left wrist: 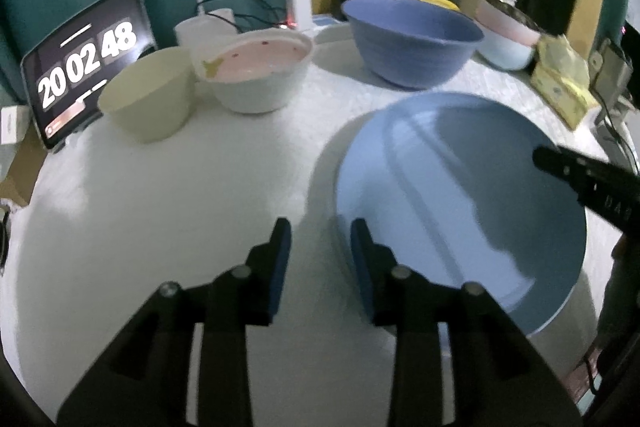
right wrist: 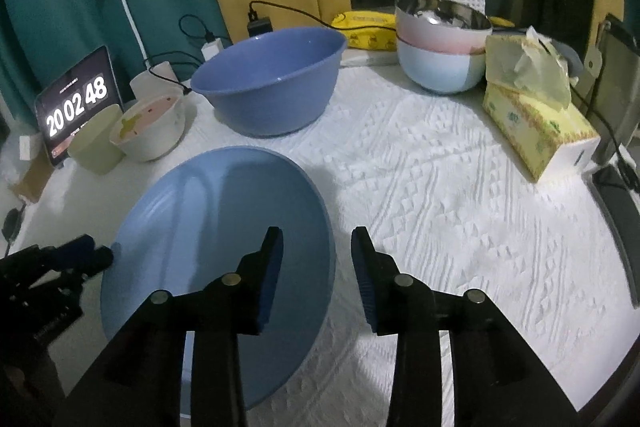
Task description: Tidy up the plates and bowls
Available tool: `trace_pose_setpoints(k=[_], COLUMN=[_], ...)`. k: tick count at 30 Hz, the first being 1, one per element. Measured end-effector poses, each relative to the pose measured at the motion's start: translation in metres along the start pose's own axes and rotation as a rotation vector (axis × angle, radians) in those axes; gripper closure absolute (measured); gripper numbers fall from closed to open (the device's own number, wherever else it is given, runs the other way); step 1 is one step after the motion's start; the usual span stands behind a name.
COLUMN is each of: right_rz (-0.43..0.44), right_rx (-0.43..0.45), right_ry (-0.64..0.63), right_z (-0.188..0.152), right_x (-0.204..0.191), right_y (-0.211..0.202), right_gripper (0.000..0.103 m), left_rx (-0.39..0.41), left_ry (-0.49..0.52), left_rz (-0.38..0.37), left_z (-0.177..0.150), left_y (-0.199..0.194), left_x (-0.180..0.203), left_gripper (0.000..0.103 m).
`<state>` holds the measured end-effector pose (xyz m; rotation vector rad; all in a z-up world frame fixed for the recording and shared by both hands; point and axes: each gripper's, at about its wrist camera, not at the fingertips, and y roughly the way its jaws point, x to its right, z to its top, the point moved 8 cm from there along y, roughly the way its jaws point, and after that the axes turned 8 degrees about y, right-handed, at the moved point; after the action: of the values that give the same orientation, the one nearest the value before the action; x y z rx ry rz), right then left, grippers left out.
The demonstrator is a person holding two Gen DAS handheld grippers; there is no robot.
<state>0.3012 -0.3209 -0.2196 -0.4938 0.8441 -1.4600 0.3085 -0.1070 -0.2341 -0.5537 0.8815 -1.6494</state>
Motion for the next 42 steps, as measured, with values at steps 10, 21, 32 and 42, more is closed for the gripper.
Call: trace_pose_setpoints(k=[10, 21, 32, 42], right_rz=[0.079, 0.111, 0.124, 0.100], right_rx=[-0.070, -0.088, -0.075, -0.077], right_ry=[0.068, 0.079, 0.078, 0.066], right_z=[-0.015, -0.012, -0.014, -0.017], right_x=[0.008, 0.006, -0.004, -0.012], right_y=[0.023, 0.025, 0.027, 0.018], right_gripper=[0.064, 0.064, 0.064, 0.064], left_rx=[-0.018, -0.035, 0.016, 0.010], left_ry=[-0.040, -0.058, 0.025, 0.003], left_rz=[-0.064, -0.092, -0.083, -0.105], left_z=[-0.001, -0.001, 0.005, -0.004], left_y=[0.008, 0.020, 0.020, 0.012], left_x=[0.004, 0.007, 0.019, 0.012], left_gripper=[0.056, 0.056, 0.069, 0.074])
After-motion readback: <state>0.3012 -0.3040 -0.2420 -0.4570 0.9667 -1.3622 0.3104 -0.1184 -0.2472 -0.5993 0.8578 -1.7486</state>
